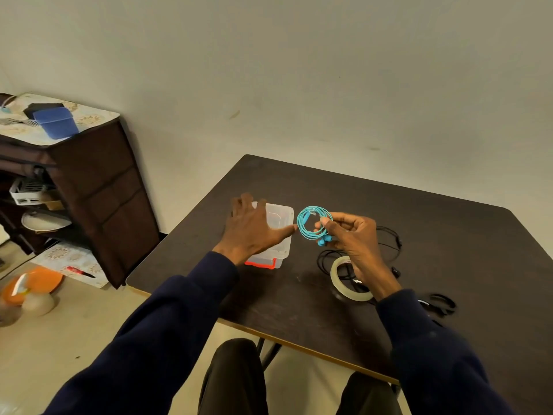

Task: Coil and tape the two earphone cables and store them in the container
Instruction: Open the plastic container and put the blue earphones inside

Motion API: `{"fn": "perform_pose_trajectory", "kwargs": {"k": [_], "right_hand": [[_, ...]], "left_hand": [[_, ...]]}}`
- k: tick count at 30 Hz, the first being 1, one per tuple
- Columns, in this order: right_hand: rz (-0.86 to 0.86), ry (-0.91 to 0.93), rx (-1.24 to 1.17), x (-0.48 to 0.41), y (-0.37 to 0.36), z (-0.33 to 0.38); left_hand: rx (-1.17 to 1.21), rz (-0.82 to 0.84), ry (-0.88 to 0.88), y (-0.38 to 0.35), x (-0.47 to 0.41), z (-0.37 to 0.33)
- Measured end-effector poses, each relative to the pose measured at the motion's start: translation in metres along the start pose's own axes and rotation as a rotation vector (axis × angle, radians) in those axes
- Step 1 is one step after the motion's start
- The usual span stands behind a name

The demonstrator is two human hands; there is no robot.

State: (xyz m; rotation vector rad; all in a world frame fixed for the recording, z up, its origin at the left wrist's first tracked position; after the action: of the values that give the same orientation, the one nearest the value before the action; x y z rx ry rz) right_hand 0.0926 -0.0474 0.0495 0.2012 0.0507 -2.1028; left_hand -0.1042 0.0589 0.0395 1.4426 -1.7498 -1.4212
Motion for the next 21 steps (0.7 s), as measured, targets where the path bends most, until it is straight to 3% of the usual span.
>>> {"fn": "perform_pose_trajectory", "kwargs": {"k": [7, 21], "right_hand": [[-0.001, -0.013, 0.003, 0.003, 0.009, -0.004], [-0.186, -0.188, -0.143, 0.006, 0.034, -0.01]], "left_hand": [[-0.067, 0.157, 0.096, -0.005, 0.008, -0.014], [0.34, 0.36, -0.282, 0.001, 0.006, -0.014]]}}
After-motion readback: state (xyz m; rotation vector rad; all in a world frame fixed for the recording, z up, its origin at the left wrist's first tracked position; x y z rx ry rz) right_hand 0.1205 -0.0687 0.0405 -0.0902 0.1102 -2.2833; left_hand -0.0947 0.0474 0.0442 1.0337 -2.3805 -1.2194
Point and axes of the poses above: each hand's wrist, its own x-axis away from the middle knuckle, its own y-axis out of the back of the hand, z = x × y, the point moved 4 cm from there along -x, towards the middle knuckle, and after that the axes turned 6 degrees about -z, right-handed, at the moved point
